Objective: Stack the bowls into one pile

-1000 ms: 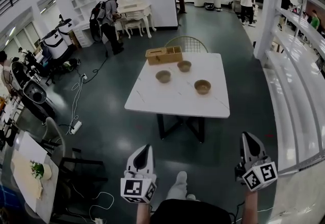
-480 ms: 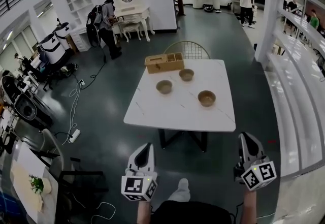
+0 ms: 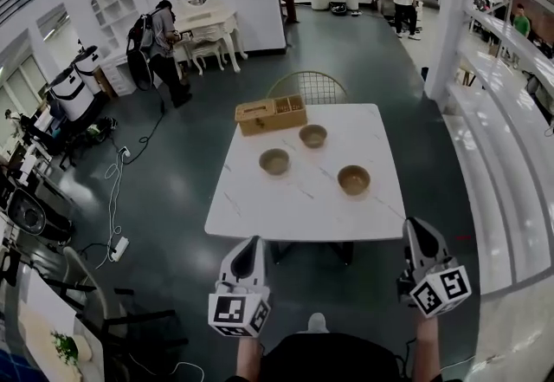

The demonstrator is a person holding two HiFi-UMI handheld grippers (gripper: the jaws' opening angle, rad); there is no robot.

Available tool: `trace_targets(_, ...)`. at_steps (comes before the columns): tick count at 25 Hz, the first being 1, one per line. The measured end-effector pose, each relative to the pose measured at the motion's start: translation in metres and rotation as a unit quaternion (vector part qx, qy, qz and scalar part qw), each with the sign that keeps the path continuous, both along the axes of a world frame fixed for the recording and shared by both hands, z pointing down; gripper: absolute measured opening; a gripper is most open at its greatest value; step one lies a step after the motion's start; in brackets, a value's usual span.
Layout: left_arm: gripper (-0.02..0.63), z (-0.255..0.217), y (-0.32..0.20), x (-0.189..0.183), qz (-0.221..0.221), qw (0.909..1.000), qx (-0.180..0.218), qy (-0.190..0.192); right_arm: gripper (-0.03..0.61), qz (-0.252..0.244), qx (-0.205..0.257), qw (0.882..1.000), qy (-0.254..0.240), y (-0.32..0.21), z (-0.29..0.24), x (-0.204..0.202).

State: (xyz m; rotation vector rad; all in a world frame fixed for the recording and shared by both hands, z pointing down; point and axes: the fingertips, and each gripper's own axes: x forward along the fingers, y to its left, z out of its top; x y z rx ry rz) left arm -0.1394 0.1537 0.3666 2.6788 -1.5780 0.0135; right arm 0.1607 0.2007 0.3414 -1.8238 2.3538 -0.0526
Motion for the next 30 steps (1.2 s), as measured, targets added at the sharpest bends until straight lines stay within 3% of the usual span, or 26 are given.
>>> trace_targets(19, 0.014, 0.031, -0.079, 0.030, 0.049, 0.9980, -0.038, -0.009, 0.014, 0.014, -0.039, 0.999, -0.002, -0.079, 0.023, 0.005)
trace_targets(30, 0.014, 0.052, -0.159, 0.060, 0.049, 0.9962, -0.072, -0.002, 0.014, 0.011, -0.073, 0.997, -0.017, -0.166, 0.044, 0.033)
